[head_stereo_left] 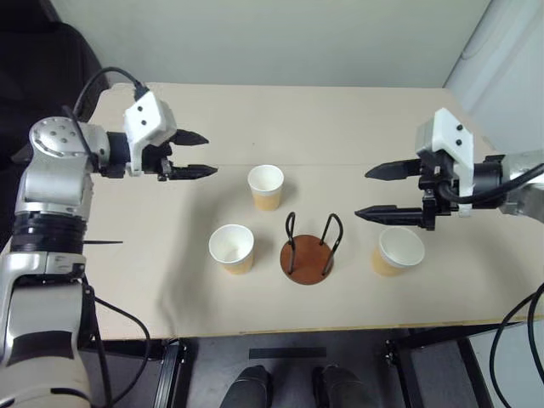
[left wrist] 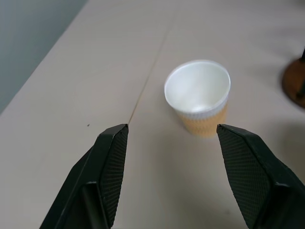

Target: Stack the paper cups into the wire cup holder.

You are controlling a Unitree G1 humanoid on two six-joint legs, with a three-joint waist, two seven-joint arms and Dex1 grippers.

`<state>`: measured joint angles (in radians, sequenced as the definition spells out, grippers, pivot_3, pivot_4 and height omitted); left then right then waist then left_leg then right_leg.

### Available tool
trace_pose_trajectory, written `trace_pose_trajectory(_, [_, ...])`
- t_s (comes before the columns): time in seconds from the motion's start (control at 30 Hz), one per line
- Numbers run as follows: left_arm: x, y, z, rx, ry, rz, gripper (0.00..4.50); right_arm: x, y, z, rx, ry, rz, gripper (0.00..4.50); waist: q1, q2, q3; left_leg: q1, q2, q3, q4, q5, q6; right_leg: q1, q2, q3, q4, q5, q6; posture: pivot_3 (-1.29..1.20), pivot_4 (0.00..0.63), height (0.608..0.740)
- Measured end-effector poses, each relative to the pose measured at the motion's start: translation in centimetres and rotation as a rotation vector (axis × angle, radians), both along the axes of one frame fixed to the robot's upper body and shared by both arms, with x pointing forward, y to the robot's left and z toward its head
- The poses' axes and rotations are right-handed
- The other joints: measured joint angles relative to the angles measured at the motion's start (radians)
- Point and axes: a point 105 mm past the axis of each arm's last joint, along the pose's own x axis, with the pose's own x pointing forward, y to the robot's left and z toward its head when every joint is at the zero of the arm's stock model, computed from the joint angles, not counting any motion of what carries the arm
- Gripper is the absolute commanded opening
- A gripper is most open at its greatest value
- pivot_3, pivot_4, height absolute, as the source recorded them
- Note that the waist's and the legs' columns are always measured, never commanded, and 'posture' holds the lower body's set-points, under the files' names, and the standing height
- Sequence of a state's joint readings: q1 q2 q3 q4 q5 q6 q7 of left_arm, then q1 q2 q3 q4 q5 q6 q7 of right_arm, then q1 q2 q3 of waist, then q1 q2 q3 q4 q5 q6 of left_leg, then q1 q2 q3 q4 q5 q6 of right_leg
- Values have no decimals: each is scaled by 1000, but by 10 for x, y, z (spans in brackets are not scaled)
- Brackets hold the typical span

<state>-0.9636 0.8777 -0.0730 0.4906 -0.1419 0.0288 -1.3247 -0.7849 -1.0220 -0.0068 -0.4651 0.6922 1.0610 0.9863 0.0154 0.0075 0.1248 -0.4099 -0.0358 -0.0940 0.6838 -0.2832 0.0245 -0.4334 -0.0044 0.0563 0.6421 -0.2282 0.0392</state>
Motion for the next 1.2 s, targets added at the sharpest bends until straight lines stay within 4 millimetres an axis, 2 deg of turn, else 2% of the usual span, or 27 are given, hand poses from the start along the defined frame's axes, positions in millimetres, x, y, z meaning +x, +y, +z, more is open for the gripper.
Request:
trace_pose_trajectory(0.23, [2,-9,-15,129,-34,-71,3185,0,5,3,8,-11,15,3824,1,0,0,0,0,0,0,0,0,-1,0,0,1,0,0,0,150,740])
trace_pose_trajectory(0.6, [14,-22,-23,146,-14,-128,3185,1,12,17,-7,-98,60,3824,0,0,0,-4,0,0,1,0,0,-4,0,0,2,0,0,0,150,740])
trace_pose_trajectory(0.8, [20,-28,-24,194,-31,-163,3185,1,14,15,-15,-87,71,3824,2,0,0,-10,0,0,3,0,0,-10,-1,0,3,0,0,0,150,740])
trace_pose_trajectory(1.0, [23,-36,-42,238,-30,-211,3185,2,13,14,-12,-81,66,3824,2,0,0,-11,0,0,3,0,0,-11,-1,0,3,0,1,0,150,740])
trace_pose_trajectory(1.2, [24,-44,-42,277,-82,-250,3185,2,13,14,-11,-80,65,3824,3,0,0,-11,0,0,3,0,1,-11,-1,-1,3,0,1,0,150,740])
